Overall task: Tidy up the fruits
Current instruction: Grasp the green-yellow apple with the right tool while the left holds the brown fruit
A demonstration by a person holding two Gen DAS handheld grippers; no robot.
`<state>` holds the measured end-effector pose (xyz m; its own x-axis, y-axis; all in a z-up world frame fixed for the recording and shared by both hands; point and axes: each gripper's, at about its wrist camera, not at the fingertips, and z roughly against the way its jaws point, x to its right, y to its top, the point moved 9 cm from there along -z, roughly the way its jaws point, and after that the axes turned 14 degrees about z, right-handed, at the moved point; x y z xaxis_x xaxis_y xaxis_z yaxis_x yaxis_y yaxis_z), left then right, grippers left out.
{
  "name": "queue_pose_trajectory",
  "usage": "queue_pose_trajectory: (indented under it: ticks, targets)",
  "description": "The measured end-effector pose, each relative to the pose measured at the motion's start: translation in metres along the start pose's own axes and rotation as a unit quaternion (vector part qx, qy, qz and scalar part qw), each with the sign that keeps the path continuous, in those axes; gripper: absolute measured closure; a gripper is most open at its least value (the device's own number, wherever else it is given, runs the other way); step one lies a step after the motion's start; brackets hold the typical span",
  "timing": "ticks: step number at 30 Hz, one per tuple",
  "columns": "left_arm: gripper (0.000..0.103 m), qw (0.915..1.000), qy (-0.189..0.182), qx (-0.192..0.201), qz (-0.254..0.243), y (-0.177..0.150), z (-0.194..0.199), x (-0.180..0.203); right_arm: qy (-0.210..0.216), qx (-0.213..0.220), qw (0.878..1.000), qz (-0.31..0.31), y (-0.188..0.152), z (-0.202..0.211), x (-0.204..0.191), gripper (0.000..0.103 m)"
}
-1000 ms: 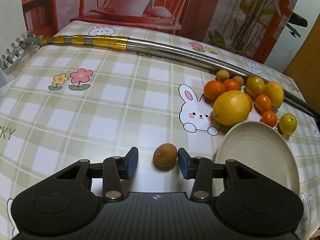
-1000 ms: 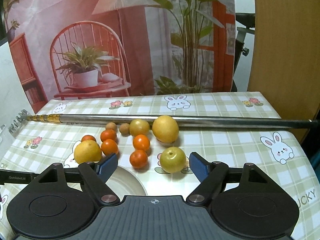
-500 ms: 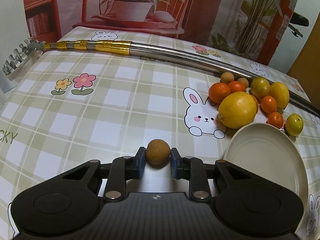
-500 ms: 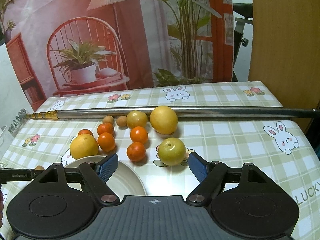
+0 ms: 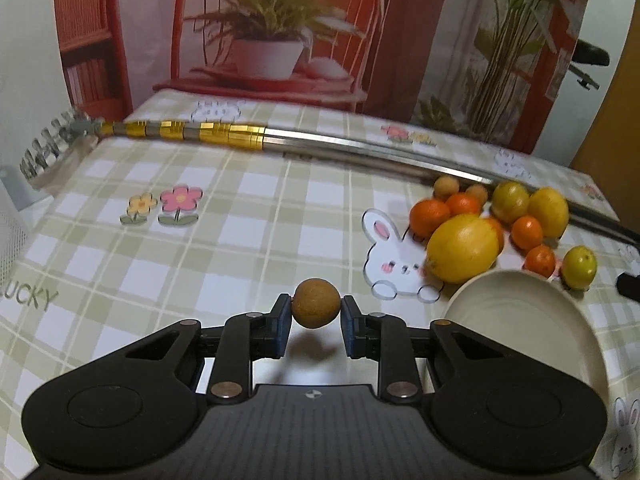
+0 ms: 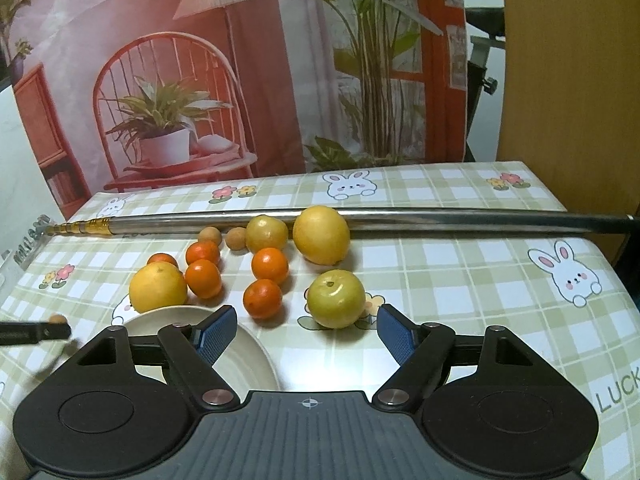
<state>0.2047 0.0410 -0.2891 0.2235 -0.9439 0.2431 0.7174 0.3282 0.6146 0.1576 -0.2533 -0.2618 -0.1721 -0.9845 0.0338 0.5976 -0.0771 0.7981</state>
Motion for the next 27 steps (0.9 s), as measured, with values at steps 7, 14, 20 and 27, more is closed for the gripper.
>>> queue_pose_trajectory:
  ticks: [7,14,20,27]
  targets:
    - [0.075,0.9988,-0.022,0.04,-0.016,0.017,0.023,0.026,-0.004,0.033,0.999,0.019,-0.001,-0.008,0.008,0.033]
    - [0.075,0.9973,-0.045,0.056,-0.015,0.02,0.032,0.05,-0.015,0.08,0.996,0.025,0.002,-0.027,0.023,0.042]
    - [0.075,0.9972,-0.057,0.046,-0.014,0.013,0.026,0.063,-0.026,0.078,0.996,0.036,-0.004,-0.053,0.026,0.045]
    - [0.075,0.997,-0.064,0.04,-0.021,0.006,0.022,0.069,-0.024,0.07,0.997,0.028,-0.007,-0.069,0.023,0.046]
